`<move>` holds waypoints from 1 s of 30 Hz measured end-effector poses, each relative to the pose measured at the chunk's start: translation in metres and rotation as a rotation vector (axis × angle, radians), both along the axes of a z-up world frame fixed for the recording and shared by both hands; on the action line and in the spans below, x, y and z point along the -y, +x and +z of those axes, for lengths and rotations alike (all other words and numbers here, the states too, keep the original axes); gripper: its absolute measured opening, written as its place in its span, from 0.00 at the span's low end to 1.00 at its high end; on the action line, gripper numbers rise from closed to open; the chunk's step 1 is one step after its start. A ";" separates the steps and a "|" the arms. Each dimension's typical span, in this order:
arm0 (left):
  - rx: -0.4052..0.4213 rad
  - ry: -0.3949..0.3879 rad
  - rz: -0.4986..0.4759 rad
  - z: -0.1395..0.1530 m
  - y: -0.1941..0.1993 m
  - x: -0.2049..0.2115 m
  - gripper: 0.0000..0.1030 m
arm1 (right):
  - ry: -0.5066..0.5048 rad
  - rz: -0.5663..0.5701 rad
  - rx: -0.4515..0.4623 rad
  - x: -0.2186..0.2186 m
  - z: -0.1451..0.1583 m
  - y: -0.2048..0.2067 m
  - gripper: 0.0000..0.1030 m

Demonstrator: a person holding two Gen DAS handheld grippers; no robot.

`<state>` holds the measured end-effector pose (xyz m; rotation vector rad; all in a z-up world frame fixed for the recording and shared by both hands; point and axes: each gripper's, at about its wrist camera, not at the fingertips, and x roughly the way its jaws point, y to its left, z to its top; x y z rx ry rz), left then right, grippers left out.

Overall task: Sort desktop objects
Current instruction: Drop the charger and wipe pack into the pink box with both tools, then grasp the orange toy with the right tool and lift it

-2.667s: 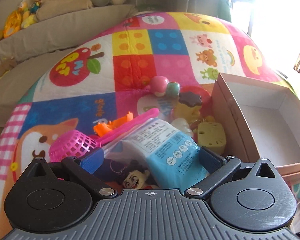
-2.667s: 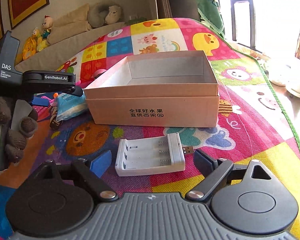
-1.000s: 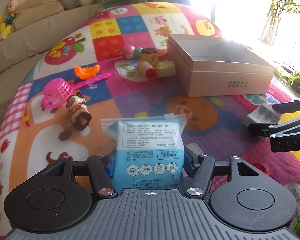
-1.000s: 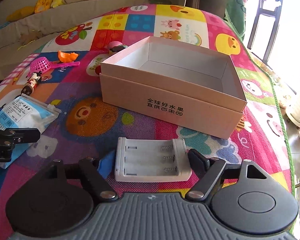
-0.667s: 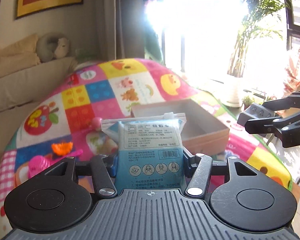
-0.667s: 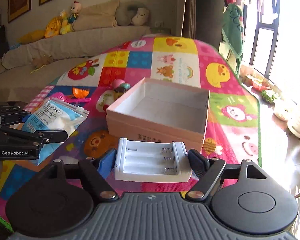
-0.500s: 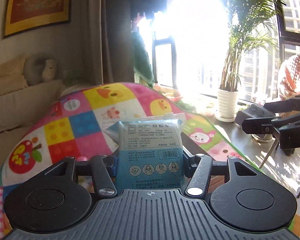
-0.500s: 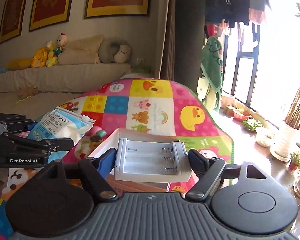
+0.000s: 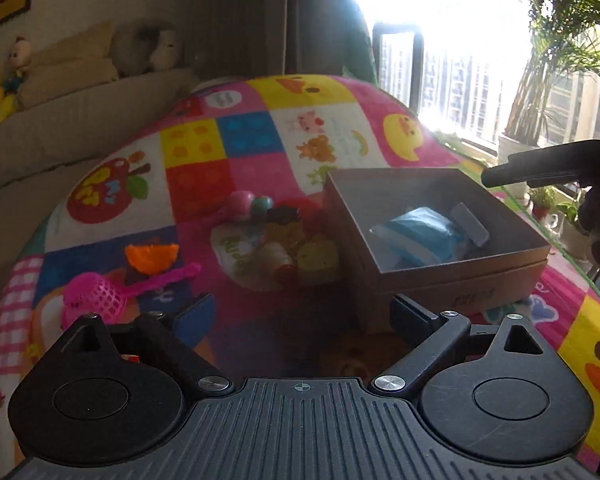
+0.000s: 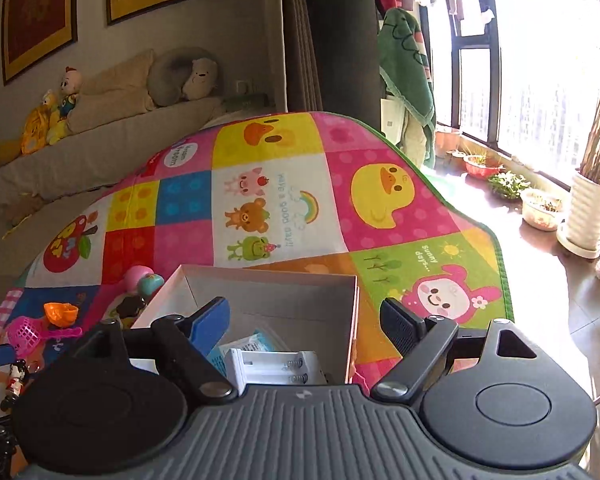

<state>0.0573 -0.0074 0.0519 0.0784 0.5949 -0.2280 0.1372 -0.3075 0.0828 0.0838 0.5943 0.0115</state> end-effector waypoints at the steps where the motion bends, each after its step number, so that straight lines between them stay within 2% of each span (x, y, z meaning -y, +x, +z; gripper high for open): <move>1: -0.017 0.003 0.029 -0.006 -0.004 -0.009 0.94 | -0.014 -0.021 -0.022 -0.001 -0.011 -0.002 0.81; 6: -0.092 -0.022 0.173 -0.027 -0.018 -0.053 0.95 | -0.068 -0.029 -0.111 -0.009 -0.046 -0.009 0.80; 9: -0.103 -0.045 0.224 -0.031 -0.019 -0.067 0.96 | -0.063 0.055 -0.126 -0.023 -0.051 -0.009 0.71; 11: -0.100 -0.044 0.235 -0.031 -0.019 -0.069 0.96 | -0.097 0.057 -0.105 -0.036 -0.050 -0.008 0.72; 14: -0.078 -0.028 0.229 -0.030 -0.014 -0.069 0.96 | -0.090 0.067 -0.089 -0.041 -0.045 -0.005 0.71; 17: -0.077 0.005 0.277 -0.034 0.000 -0.069 0.96 | -0.150 0.067 0.005 -0.057 -0.025 -0.014 0.72; 20: -0.071 -0.007 0.312 -0.035 0.006 -0.073 0.96 | -0.169 0.144 0.064 -0.079 -0.005 -0.027 0.72; 24: -0.065 0.001 0.324 -0.039 -0.004 -0.077 0.97 | -0.105 0.343 0.054 -0.128 0.020 -0.031 0.76; 26: -0.066 0.002 0.328 -0.040 -0.016 -0.083 0.97 | -0.044 0.438 0.004 -0.159 0.028 -0.016 0.81; 28: -0.047 -0.012 0.339 -0.039 -0.030 -0.092 0.98 | 0.018 0.502 -0.072 -0.192 0.030 0.009 0.81; 30: -0.042 -0.059 0.363 -0.040 -0.038 -0.103 0.98 | 0.067 0.545 -0.142 -0.220 0.025 0.038 0.81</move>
